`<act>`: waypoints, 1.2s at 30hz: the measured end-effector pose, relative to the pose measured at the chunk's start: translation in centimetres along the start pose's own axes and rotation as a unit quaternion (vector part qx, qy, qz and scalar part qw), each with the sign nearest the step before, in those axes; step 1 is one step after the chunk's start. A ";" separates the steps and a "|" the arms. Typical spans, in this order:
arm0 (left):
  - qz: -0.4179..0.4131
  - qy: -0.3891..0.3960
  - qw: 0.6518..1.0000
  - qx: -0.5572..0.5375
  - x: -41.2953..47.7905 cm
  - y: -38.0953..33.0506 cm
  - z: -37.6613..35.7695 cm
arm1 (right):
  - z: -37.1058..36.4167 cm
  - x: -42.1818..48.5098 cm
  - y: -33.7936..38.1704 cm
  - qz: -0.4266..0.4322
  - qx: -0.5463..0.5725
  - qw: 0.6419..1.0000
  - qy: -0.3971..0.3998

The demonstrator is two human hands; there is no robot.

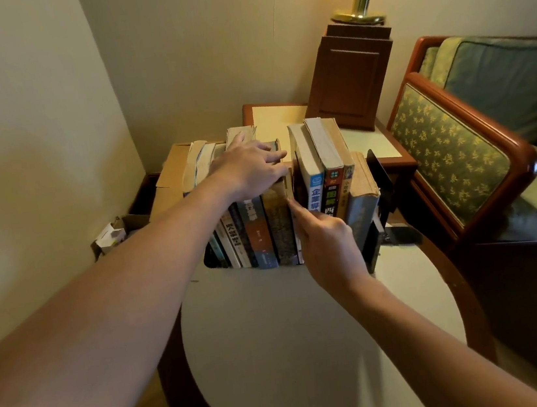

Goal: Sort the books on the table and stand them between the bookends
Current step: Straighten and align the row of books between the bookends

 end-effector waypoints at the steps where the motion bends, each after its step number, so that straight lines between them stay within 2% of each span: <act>1: 0.000 0.000 1.000 -0.001 0.0 0.0 0.0 | -0.4 -0.2 -0.4 0.001 -0.016 1.000 0.009; 8: -0.002 0.000 1.000 -0.010 -0.1 -0.1 0.2 | -2.3 -1.0 -1.8 0.003 -0.074 0.997 0.015; 12: -0.006 0.006 1.000 -0.005 -0.1 -0.4 0.1 | -4.0 -2.1 -3.0 -0.080 -0.133 0.982 0.106; 14: -0.008 0.010 1.000 -0.003 0.0 -0.6 -0.1 | -4.0 -2.4 -2.7 -0.060 -0.158 0.982 0.090; 17: -0.009 0.009 1.000 -0.009 0.0 -0.7 0.0 | -3.1 -2.3 -3.0 -0.119 -0.053 0.989 0.068; 22: -0.009 0.006 1.000 -0.011 -0.1 -0.9 0.1 | -0.4 -3.9 -3.6 -0.050 -0.067 0.995 -0.053; 24: -0.011 0.004 1.000 -0.007 -0.1 -0.9 0.1 | 0.9 -4.8 -5.0 -0.063 -0.090 0.989 -0.096; 27: -0.010 0.002 1.000 -0.009 0.0 -0.8 0.0 | 2.6 -5.6 -7.6 -0.133 -0.116 0.973 -0.147; 31: -0.008 0.002 1.000 -0.004 0.0 -0.8 0.0 | 3.2 -5.7 -9.9 -0.206 -0.076 0.968 -0.119; 36: -0.009 0.000 1.000 -0.004 0.1 -0.7 -0.1 | 3.1 -5.6 -10.7 -0.197 -0.057 0.974 -0.092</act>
Point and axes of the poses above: each hand's wrist, its own x-axis towards the middle knuckle, its own z-axis out of the back of the hand, y = z × x, the point moved 4 cm from there along x, towards the middle knuckle, and after that the axes turned 4 degrees about -z, right-handed, at the moved point
